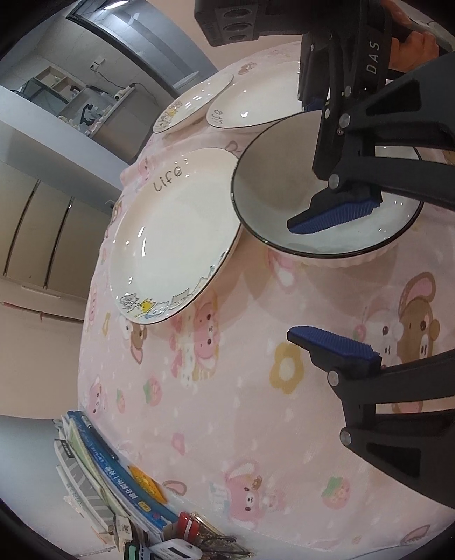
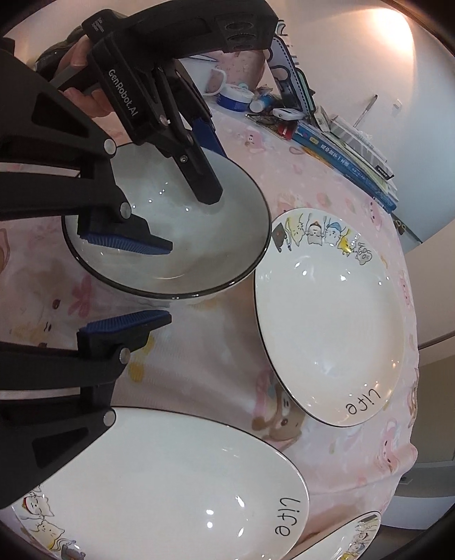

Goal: Organize plates and bowls
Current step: 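Close the left tool on the white bowl rim while the right tool grips it, then lift the white ribbed bowl with both tools and carry it over the table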

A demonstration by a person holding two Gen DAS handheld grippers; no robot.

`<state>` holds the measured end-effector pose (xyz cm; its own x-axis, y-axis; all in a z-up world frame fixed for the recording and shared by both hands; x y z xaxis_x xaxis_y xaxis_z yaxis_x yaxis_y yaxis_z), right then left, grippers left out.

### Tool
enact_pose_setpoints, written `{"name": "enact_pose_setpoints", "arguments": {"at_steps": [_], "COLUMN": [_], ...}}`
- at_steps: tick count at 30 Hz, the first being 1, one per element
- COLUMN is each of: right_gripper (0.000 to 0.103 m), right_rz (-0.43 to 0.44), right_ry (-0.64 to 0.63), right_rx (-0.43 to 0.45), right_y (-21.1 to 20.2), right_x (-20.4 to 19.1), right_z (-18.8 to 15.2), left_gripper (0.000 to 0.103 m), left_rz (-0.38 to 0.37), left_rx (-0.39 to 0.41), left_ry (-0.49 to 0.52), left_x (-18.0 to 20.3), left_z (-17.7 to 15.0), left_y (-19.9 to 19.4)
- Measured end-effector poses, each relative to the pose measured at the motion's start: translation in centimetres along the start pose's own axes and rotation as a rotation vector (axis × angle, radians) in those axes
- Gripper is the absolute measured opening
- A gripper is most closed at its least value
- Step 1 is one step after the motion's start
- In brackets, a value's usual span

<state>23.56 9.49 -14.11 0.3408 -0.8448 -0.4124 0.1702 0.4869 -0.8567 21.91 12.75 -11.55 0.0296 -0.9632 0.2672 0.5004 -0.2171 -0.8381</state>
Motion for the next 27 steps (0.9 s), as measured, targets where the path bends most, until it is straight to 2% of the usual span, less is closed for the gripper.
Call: {"name": "enact_pose_setpoints", "arguments": {"at_steps": [6, 7, 9, 10, 12, 14, 19, 23, 27], "right_gripper": [0.032, 0.029, 0.028, 0.028, 0.028, 0.028, 0.019, 0.019, 0.019], "right_rz": [0.003, 0.005, -0.002, -0.003, -0.001, 0.003, 0.011, 0.025, 0.016], "right_ry": [-0.003, -0.008, -0.027, -0.032, -0.033, -0.033, -0.020, 0.010, 0.017], "right_rx": [-0.014, -0.012, -0.004, -0.003, 0.000, 0.002, 0.006, -0.017, -0.027], "right_y": [0.6, 0.7, 0.7, 0.8, 0.8, 0.8, 0.8, 0.6, 0.4], "right_x": [0.0, -0.1, -0.2, -0.3, -0.3, -0.3, 0.0, 0.3, 0.2], "right_z": [-0.1, -0.1, -0.1, -0.1, -0.1, -0.1, -0.1, -0.3, -0.5], "left_gripper": [0.058, 0.057, 0.053, 0.042, 0.036, 0.035, 0.029, 0.025, 0.024], "left_rz": [0.002, 0.004, 0.009, 0.023, 0.010, 0.008, -0.023, -0.047, -0.033], "left_rx": [-0.035, -0.041, -0.057, -0.043, -0.043, -0.042, -0.047, -0.038, -0.013], "left_ry": [0.040, 0.045, 0.061, 0.074, 0.088, 0.093, 0.076, 0.059, 0.083], "left_x": [1.1, 1.2, 1.5, 1.6, 2.0, 2.2, 2.3, 2.3, 2.7], "left_z": [-1.0, -1.1, -1.5, -1.4, -1.5, -1.6, -1.6, -1.4, -1.4], "left_y": [1.1, 1.3, 1.8, 1.7, 1.6, 1.6, 1.6, 1.4, 0.8]}}
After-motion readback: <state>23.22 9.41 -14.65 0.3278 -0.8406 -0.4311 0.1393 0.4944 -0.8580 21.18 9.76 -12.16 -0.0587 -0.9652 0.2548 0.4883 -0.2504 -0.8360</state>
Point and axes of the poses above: each gripper's, at about its wrist camera, not at the fingertips, and y roughly the way its jaws point, x to its right, z to its top, the point moved 10 cm from there along y, roughly the way its jaws point
